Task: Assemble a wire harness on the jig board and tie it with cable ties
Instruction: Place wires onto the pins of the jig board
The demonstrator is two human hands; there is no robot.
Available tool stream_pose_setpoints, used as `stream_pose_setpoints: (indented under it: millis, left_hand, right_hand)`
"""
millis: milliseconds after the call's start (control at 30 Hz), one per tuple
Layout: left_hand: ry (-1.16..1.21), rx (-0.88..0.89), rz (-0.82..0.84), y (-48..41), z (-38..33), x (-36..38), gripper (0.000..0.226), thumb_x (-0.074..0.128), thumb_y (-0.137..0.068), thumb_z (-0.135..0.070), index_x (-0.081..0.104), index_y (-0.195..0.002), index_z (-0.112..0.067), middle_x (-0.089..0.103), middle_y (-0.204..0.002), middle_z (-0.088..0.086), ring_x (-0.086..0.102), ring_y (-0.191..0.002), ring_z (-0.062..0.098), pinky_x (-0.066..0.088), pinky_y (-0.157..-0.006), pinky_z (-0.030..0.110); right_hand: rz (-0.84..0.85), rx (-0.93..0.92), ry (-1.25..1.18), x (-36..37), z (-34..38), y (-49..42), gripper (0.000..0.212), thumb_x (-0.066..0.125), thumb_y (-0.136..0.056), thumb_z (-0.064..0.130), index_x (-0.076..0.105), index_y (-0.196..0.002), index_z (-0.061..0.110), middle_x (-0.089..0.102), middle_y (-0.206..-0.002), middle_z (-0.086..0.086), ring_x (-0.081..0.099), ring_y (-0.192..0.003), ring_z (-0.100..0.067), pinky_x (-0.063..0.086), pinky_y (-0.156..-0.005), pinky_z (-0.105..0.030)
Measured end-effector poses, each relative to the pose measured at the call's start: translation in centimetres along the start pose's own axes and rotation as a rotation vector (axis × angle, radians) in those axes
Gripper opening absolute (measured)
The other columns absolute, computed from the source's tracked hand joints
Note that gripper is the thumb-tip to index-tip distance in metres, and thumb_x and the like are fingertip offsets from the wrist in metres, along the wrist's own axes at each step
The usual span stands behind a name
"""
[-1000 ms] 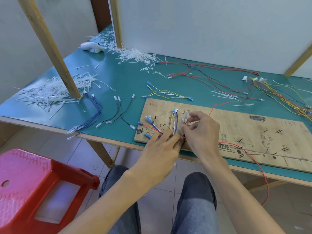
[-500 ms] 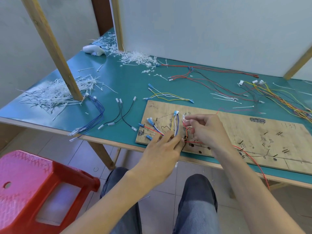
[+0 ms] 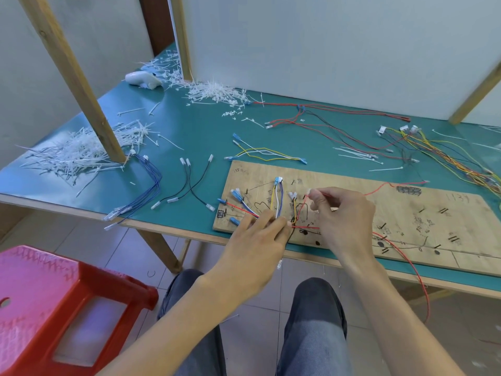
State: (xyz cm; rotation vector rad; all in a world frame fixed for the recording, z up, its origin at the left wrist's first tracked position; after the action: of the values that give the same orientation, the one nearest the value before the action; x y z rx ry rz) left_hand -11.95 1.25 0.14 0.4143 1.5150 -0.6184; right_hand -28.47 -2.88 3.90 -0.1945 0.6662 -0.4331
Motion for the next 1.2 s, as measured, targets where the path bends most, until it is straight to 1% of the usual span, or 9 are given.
stream_pose_setpoints:
  millis: [100, 267, 367, 433, 533, 700, 933, 1067, 1200]
  left_hand:
    - [0.003, 0.003, 0.001, 0.0, 0.0, 0.0, 0.085, 0.083, -0.074, -0.019, 0.046, -0.151, -0.010, 0.051, -0.143, 0.004, 0.035, -0.130, 0.027, 0.042, -0.101, 0.044]
    - [-0.012, -0.001, 0.013, 0.0, 0.0, 0.0, 0.088, 0.082, -0.074, -0.020, 0.044, -0.153, -0.009, 0.050, -0.143, 0.003, 0.036, -0.129, 0.028, 0.041, -0.101, 0.043]
    - [-0.014, -0.002, 0.012, 0.0, 0.0, 0.0, 0.087, 0.080, -0.077, -0.020, 0.042, -0.154, -0.009, 0.049, -0.144, 0.004, 0.035, -0.130, 0.028, 0.040, -0.101, 0.043]
    - [-0.010, -0.001, 0.016, 0.0, 0.0, 0.0, 0.087, 0.079, -0.078, -0.020, 0.040, -0.156, -0.009, 0.048, -0.146, 0.004, 0.033, -0.131, 0.028, 0.040, -0.103, 0.044]
    - [0.002, -0.003, 0.023, 0.0, 0.1, 0.0, 0.088, 0.080, -0.079, -0.021, 0.039, -0.156, -0.009, 0.048, -0.145, 0.005, 0.028, -0.130, 0.027, 0.039, -0.104, 0.045]
    - [0.013, -0.001, 0.036, 0.0, 0.1, 0.0, 0.088, 0.080, -0.079, -0.021, 0.038, -0.156, -0.011, 0.046, -0.147, 0.005, 0.031, -0.132, 0.027, 0.039, -0.104, 0.045]
    - [0.041, -0.012, -0.004, 0.1, 0.1, -0.4, 0.078, 0.070, -0.084, -0.015, 0.039, -0.155, -0.010, 0.046, -0.148, 0.003, 0.036, -0.134, 0.028, 0.039, -0.103, 0.043]
    - [0.052, -0.014, -0.016, 0.1, 0.1, -0.6, 0.075, 0.069, -0.085, -0.015, 0.041, -0.154, -0.010, 0.047, -0.144, 0.002, 0.037, -0.131, 0.027, 0.040, -0.102, 0.043]
    - [0.056, -0.011, -0.021, 0.1, 0.0, -0.7, 0.076, 0.073, -0.081, -0.017, 0.045, -0.151, -0.011, 0.049, -0.138, 0.000, 0.038, -0.128, 0.026, 0.039, -0.102, 0.042]
  right_hand:
    - [0.007, 0.042, -0.042, 0.4, -0.5, -0.2, 0.014, 0.074, -0.099, 0.029, 0.083, -0.088, 0.025, 0.073, -0.068, 0.016, 0.072, -0.071, -0.006, 0.064, -0.077, -0.040]
    - [0.053, 0.041, -0.069, 2.3, -0.3, -0.1, 0.019, 0.074, -0.098, 0.030, 0.081, -0.081, 0.031, 0.073, -0.071, 0.027, 0.070, -0.068, 0.002, 0.051, -0.065, -0.011]
    - [0.009, 0.057, -0.104, 2.4, -0.7, 0.0, 0.016, 0.075, -0.097, 0.033, 0.085, -0.087, 0.026, 0.073, -0.075, 0.030, 0.070, -0.072, 0.008, 0.046, -0.066, -0.005]
    - [-0.024, 0.082, -0.155, 2.0, -1.0, 0.1, 0.014, 0.075, -0.098, 0.034, 0.084, -0.089, 0.027, 0.076, -0.078, 0.026, 0.072, -0.077, 0.007, 0.054, -0.076, -0.012]
    - [-0.076, 0.189, -0.327, 1.8, -2.0, 0.2, 0.014, 0.074, -0.099, 0.031, 0.083, -0.089, 0.026, 0.080, -0.080, 0.012, 0.078, -0.081, -0.007, 0.063, -0.087, -0.041]
    - [-0.182, 0.274, -0.552, 1.8, -2.0, 1.0, 0.010, 0.075, -0.099, 0.027, 0.081, -0.093, 0.023, 0.081, -0.082, 0.004, 0.080, -0.082, -0.015, 0.065, -0.084, -0.041]
    - [-0.114, 0.148, -0.292, 2.1, -0.6, 1.3, 0.023, 0.072, -0.100, 0.033, 0.077, -0.079, 0.038, 0.078, -0.072, 0.009, 0.078, -0.073, -0.020, 0.064, -0.078, -0.045]
    - [-0.055, 0.099, -0.117, 2.6, 0.5, 0.7, 0.015, 0.072, -0.100, 0.028, 0.084, -0.093, 0.024, 0.070, -0.068, 0.024, 0.072, -0.073, 0.002, 0.061, -0.079, -0.033]
    - [0.007, -0.028, 0.014, 3.2, 1.9, 1.1, 0.017, 0.069, -0.102, 0.026, 0.084, -0.093, 0.022, 0.073, -0.071, 0.015, 0.069, -0.069, -0.006, 0.058, -0.073, -0.032]
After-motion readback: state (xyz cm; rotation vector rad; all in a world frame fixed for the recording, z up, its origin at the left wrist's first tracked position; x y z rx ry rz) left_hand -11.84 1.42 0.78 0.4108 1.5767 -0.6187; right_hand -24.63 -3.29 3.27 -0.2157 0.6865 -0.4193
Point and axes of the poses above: each hand's wrist, its own y-axis away from the middle knuckle, its own x-axis out of the palm, z = x × y, the point moved 8 cm from there along -y, towards the middle knuckle
